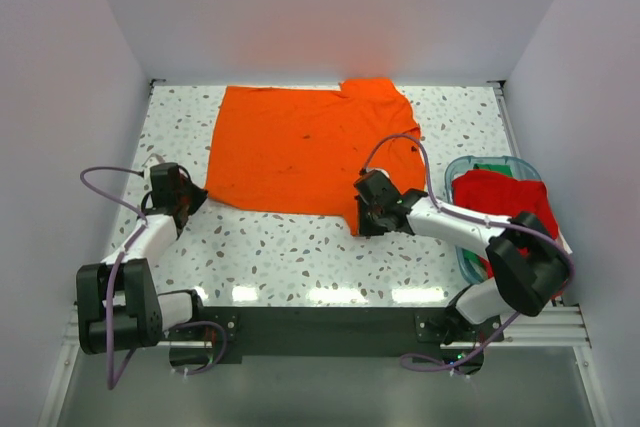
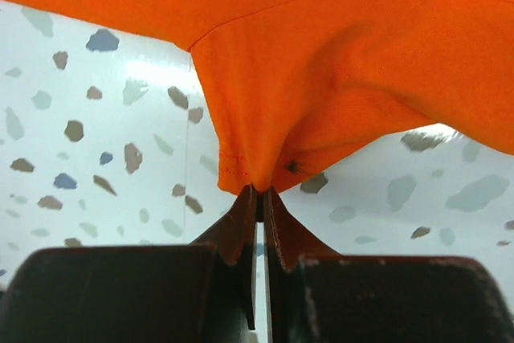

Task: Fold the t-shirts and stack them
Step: Flatten the tshirt out

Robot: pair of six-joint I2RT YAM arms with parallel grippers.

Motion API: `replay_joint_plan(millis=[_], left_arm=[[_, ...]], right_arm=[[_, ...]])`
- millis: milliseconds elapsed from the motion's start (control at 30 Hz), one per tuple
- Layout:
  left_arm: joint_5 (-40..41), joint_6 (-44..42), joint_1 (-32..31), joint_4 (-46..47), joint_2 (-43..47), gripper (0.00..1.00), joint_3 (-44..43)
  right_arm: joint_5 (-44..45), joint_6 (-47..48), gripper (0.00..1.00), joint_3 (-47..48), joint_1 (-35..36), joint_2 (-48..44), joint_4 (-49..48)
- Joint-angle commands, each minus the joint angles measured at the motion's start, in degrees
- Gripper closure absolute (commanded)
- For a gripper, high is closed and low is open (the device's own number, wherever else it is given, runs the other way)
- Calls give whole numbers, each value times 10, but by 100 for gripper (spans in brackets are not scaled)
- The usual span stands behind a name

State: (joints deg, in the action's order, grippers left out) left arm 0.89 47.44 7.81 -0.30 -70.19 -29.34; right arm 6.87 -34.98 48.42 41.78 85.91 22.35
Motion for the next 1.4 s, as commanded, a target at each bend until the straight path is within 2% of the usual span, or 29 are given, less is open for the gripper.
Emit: replay_joint_plan(millis=[0,200,333,433,533,567,667,833,933,967,1067,1267,1367], left_arm=[[13,6,3,33,16,100,3],[10,6,3,31,17,100,2],[10,6,3,29,17,100,3],[10,4,3,26,23,100,9],[18,4,3,22,32,100,14],[18,5,2,24,34,100,16],[18,7,2,25,35,100,18],[18,7,2,24,40,100,22],[18,6,3,25,43,100,23],[17,7,3,25,42,100,24],[13,8,3,26,43,100,26],[9,5,2,25,43,100,27],[9,4,2,25,42,100,27]], right_arm=[[-68,-85,100,-34,2,-31,-12],[-94,-138,100,-33,3,-30,-55],[-85,-133,100,19,3,-2,-35],[-57,-114,94,49,3,5,-4],[-29,-99,81,37,3,-22,3],[-22,-98,71,31,3,-33,7],[17,-91,57,15,3,-71,32],[91,-85,52,-17,3,-139,91],[157,-92,44,-40,0,-158,113],[170,-94,39,-43,-10,-160,117],[172,-81,34,-54,-54,-151,108],[119,-57,34,-69,-158,-116,48],[106,-58,34,-73,-184,-102,26]])
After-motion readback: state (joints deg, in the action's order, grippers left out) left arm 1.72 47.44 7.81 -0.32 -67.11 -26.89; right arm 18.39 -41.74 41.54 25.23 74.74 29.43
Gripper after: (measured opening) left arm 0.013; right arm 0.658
